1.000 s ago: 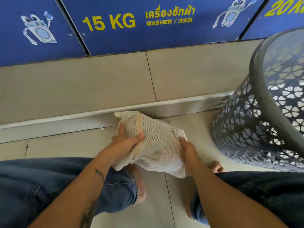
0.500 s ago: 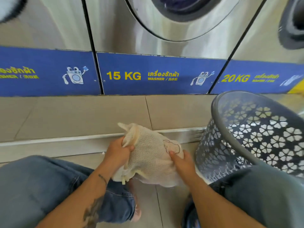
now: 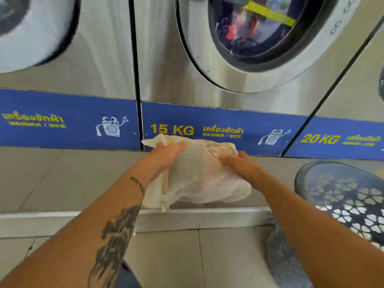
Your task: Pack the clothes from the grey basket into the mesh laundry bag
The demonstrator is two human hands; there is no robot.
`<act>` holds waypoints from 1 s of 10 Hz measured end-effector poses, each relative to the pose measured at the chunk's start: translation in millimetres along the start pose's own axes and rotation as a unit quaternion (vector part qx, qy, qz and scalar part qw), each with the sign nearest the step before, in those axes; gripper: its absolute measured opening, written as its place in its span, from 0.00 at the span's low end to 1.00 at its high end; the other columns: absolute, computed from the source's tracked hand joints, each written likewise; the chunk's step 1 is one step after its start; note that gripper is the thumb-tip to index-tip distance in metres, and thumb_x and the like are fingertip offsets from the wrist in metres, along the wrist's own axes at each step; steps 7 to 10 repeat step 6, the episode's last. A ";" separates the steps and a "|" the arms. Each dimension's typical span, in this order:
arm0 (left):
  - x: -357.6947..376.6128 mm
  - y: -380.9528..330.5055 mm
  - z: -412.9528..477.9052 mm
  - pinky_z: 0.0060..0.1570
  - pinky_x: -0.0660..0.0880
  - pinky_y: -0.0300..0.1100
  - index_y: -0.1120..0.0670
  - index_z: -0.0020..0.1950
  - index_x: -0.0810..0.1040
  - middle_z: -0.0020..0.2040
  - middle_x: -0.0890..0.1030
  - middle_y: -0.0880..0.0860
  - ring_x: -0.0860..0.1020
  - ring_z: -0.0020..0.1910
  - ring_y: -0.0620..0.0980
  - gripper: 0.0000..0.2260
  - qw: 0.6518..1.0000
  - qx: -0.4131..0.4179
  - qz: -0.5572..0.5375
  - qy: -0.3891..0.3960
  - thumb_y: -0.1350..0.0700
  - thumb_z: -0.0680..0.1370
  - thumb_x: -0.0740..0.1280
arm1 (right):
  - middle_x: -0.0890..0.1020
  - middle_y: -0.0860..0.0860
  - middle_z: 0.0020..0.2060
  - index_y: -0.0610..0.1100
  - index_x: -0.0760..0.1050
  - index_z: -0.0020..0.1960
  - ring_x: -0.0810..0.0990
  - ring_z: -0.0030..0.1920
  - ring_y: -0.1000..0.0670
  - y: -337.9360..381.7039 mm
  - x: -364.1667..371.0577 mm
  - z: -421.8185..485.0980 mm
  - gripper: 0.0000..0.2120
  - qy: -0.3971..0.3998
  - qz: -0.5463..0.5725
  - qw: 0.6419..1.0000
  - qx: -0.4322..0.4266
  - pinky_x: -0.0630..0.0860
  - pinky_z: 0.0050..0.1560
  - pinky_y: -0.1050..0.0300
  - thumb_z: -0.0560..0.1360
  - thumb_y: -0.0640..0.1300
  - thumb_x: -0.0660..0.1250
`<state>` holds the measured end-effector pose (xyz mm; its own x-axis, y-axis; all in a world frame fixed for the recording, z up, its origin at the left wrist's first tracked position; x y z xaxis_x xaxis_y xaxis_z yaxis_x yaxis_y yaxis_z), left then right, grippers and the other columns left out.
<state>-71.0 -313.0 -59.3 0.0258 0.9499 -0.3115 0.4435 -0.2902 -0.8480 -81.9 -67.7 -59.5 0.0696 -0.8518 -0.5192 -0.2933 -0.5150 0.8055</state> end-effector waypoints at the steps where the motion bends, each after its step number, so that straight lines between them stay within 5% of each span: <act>1: 24.8 65.8 68.8 0.75 0.53 0.58 0.41 0.79 0.39 0.81 0.52 0.53 0.54 0.78 0.59 0.49 0.995 -0.087 0.046 -0.021 0.23 0.66 0.57 | 0.75 0.44 0.66 0.50 0.68 0.71 0.77 0.64 0.40 -51.8 56.9 61.5 0.47 0.042 -0.048 0.996 0.054 0.74 0.66 0.40 0.58 0.70 0.70; 2: 42.2 117.4 110.0 0.74 0.53 0.61 0.31 0.74 0.34 0.80 0.45 0.61 0.53 0.77 0.67 0.41 0.982 -0.127 0.106 -0.090 0.23 0.69 0.52 | 0.58 0.33 0.74 0.53 0.46 0.80 0.59 0.74 0.30 -80.1 89.4 102.1 0.49 0.017 -0.157 0.984 0.081 0.59 0.74 0.37 0.70 0.68 0.68; 3: 48.1 117.6 126.6 0.74 0.50 0.63 0.33 0.76 0.37 0.80 0.42 0.61 0.50 0.77 0.65 0.36 0.976 -0.120 0.120 -0.137 0.27 0.73 0.52 | 0.55 0.34 0.75 0.56 0.40 0.80 0.55 0.75 0.30 -73.1 85.5 126.7 0.49 0.034 -0.168 0.982 0.081 0.56 0.74 0.36 0.72 0.67 0.67; 5: 14.1 72.5 116.7 0.73 0.44 0.66 0.39 0.78 0.40 0.80 0.40 0.56 0.44 0.79 0.61 0.36 0.925 -0.170 0.338 -0.026 0.28 0.74 0.49 | 0.55 0.39 0.76 0.57 0.40 0.80 0.56 0.76 0.33 -47.0 57.2 113.8 0.48 0.112 -0.263 0.949 0.130 0.61 0.73 0.33 0.71 0.69 0.64; 6: -13.8 0.5 88.5 0.73 0.45 0.65 0.47 0.80 0.47 0.81 0.45 0.55 0.46 0.79 0.57 0.33 0.884 -0.082 0.459 -0.025 0.35 0.79 0.48 | 0.56 0.43 0.78 0.53 0.42 0.81 0.59 0.77 0.38 4.0 23.2 88.5 0.43 0.144 -0.283 0.943 0.097 0.62 0.73 0.39 0.75 0.59 0.63; 10: -13.8 0.5 88.5 0.73 0.45 0.65 0.47 0.80 0.47 0.81 0.45 0.55 0.46 0.79 0.57 0.33 0.884 -0.082 0.459 -0.025 0.35 0.79 0.48 | 0.56 0.43 0.78 0.53 0.42 0.81 0.59 0.77 0.38 4.0 23.2 88.5 0.43 0.144 -0.283 0.943 0.097 0.62 0.73 0.39 0.75 0.59 0.63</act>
Point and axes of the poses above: each hand's wrist, its own z-axis towards the middle knuckle, its own x-axis out of the palm, y = z × x, the point moved 5 cm from there along z, towards the middle knuckle
